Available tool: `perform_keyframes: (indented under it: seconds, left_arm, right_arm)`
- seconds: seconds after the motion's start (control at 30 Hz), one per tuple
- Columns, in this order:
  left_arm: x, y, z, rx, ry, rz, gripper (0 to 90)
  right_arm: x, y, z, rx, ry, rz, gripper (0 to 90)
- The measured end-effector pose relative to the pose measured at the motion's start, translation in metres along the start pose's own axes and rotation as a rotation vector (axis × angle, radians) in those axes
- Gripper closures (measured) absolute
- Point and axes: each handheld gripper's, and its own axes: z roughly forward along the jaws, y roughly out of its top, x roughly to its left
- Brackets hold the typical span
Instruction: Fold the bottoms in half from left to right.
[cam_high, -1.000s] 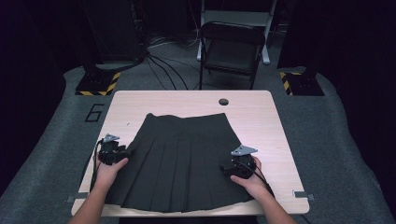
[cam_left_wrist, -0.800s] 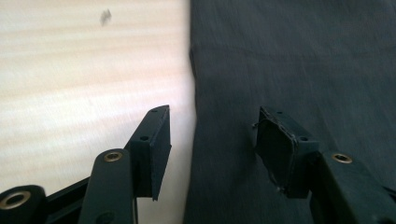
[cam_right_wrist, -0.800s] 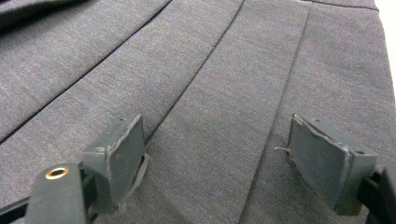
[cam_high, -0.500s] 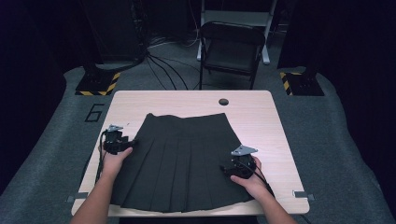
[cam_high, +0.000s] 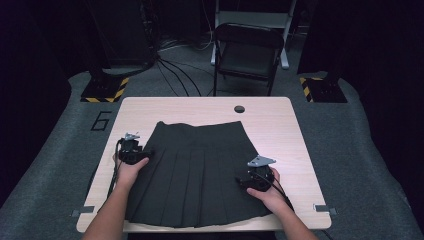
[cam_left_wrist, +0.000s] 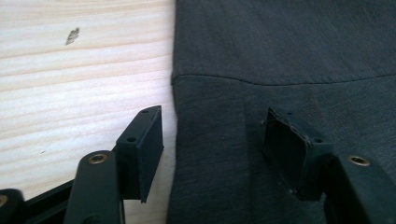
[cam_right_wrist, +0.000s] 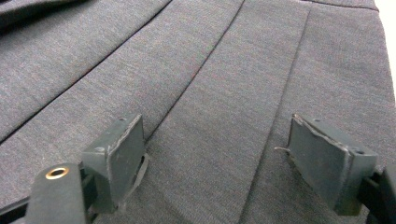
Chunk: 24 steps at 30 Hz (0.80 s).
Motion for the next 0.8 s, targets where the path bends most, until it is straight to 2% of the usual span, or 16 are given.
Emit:
perform_keyframes:
  seconds: [0.03,0.1,0.17,0.2,0.23,0.37,0.4,0.43,0.47,0.53,0.57,0.63,0.8]
  left_arm:
    - [-0.003,0.000,0.002,-0.010,-0.012,-0.008,36.9]
    - [-0.005,0.000,0.001,0.001,-0.010,0.008,37.7]
    - [-0.010,0.001,0.003,-0.017,0.014,-0.001,40.2]
    - [-0.009,0.001,0.002,-0.002,0.013,0.012,41.6]
    - [-0.011,0.001,0.003,-0.012,0.011,-0.003,45.0]
    - [-0.010,0.002,0.001,-0.002,0.029,0.007,59.4]
    - [-0.009,0.002,-0.001,0.011,0.032,0.017,59.4]
    - [-0.010,0.003,-0.001,-0.004,0.035,0.004,63.6]
    - [-0.010,0.004,-0.004,-0.002,0.041,0.013,69.2]
    - [-0.012,0.004,-0.004,-0.011,0.044,0.006,71.4]
    - [-0.014,0.005,-0.006,-0.018,0.044,0.009,76.4]
    - [-0.016,0.007,-0.009,-0.019,0.049,0.030,78.6]
    - [-0.021,0.011,-0.015,-0.033,0.052,0.029,80.2]
  right_arm:
    - [0.000,0.000,0.000,0.001,0.000,0.000,18.7]
    - [0.000,0.000,0.000,0.001,0.000,0.000,18.7]
    - [0.000,0.000,0.000,0.001,0.000,0.000,18.7]
    - [0.000,0.000,0.000,0.000,0.000,0.000,18.6]
    - [0.000,0.000,0.000,0.000,0.000,0.000,18.7]
    - [0.000,0.000,0.000,-0.001,0.002,0.000,18.7]
    - [0.000,0.000,0.000,-0.001,0.002,0.000,18.7]
    - [0.000,0.000,0.000,0.000,0.000,-0.001,18.6]
    - [0.000,0.000,0.000,0.000,0.000,-0.001,18.7]
    - [0.000,0.000,0.000,-0.001,0.002,0.000,18.7]
    - [0.000,0.000,0.000,0.000,0.000,0.000,18.7]
    - [0.000,0.000,0.000,0.000,0.002,0.000,18.7]
    - [0.000,0.000,0.000,0.000,0.000,0.000,18.6]
